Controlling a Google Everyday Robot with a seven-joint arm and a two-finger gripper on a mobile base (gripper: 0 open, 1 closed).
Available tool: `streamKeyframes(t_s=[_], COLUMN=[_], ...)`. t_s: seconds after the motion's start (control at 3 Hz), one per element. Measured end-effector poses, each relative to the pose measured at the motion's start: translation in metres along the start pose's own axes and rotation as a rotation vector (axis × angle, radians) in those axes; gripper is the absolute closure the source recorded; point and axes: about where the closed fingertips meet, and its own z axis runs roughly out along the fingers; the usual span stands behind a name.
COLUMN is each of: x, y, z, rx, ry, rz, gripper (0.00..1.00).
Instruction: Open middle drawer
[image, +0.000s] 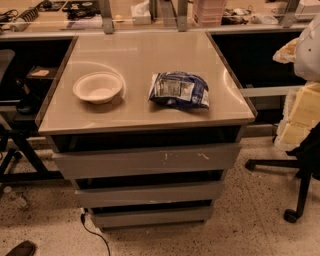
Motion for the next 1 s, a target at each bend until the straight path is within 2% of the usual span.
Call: streamKeyframes(t_s=[0.33,0.67,1.0], x=[-0.001,-0.005,-0.018], y=[0.001,0.026,0.074], z=[0.000,0.025,0.068], rx=[0.001,-0.044,-0.111], ry=[-0.001,-0.045,-0.118], rz=[0.001,0.002,0.018], gripper=[0.00,0.00,0.00])
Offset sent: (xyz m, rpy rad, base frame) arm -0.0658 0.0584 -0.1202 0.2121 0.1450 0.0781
